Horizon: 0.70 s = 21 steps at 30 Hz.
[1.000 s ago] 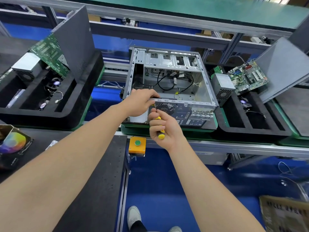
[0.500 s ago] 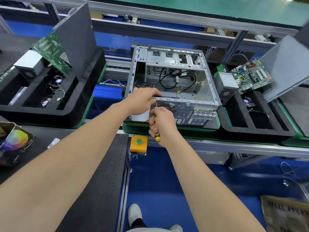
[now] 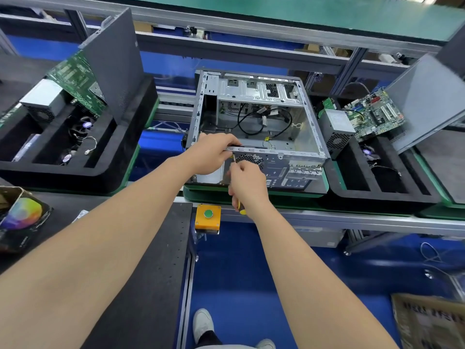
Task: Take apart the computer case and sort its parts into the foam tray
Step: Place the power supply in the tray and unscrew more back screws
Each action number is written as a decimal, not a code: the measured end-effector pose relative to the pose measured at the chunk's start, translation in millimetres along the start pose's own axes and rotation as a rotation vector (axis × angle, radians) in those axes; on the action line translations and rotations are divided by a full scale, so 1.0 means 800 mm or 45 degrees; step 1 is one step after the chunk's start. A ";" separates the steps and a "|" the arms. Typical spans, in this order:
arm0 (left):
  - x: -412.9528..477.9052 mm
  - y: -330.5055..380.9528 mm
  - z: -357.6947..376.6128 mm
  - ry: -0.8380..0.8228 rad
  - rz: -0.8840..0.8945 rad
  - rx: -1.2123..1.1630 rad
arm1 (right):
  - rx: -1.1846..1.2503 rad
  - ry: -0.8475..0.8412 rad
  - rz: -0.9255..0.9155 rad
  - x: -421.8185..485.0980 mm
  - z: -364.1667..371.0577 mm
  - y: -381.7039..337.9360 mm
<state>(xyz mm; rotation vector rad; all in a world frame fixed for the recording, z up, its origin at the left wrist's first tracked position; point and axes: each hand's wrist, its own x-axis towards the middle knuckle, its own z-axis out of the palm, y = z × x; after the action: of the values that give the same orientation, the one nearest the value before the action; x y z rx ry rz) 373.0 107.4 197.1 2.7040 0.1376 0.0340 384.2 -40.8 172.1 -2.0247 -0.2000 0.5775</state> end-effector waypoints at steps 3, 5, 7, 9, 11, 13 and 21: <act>-0.001 0.002 0.001 0.016 -0.011 0.020 | 0.691 -0.302 0.367 -0.001 -0.011 -0.007; -0.001 0.002 0.002 0.019 -0.020 0.026 | 1.086 -0.479 0.457 -0.001 -0.015 -0.004; 0.001 0.002 0.002 0.026 -0.030 0.022 | 1.456 -0.653 0.542 -0.004 -0.015 0.003; 0.002 0.002 0.002 0.028 -0.041 0.022 | 1.752 -0.793 0.601 -0.010 -0.011 0.011; 0.003 0.003 0.003 0.036 -0.053 0.020 | 1.887 -0.848 0.564 -0.015 -0.006 0.016; 0.003 0.004 0.005 0.045 -0.061 0.038 | 1.902 -0.811 0.547 -0.015 -0.003 0.014; 0.006 0.004 0.007 0.052 -0.070 0.008 | 0.524 -0.211 0.250 -0.009 0.008 -0.005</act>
<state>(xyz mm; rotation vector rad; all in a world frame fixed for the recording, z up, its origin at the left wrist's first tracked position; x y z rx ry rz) 378.2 102.6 193.4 2.7056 0.2250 0.0721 375.0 -36.5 175.0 -1.6073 0.0208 0.8377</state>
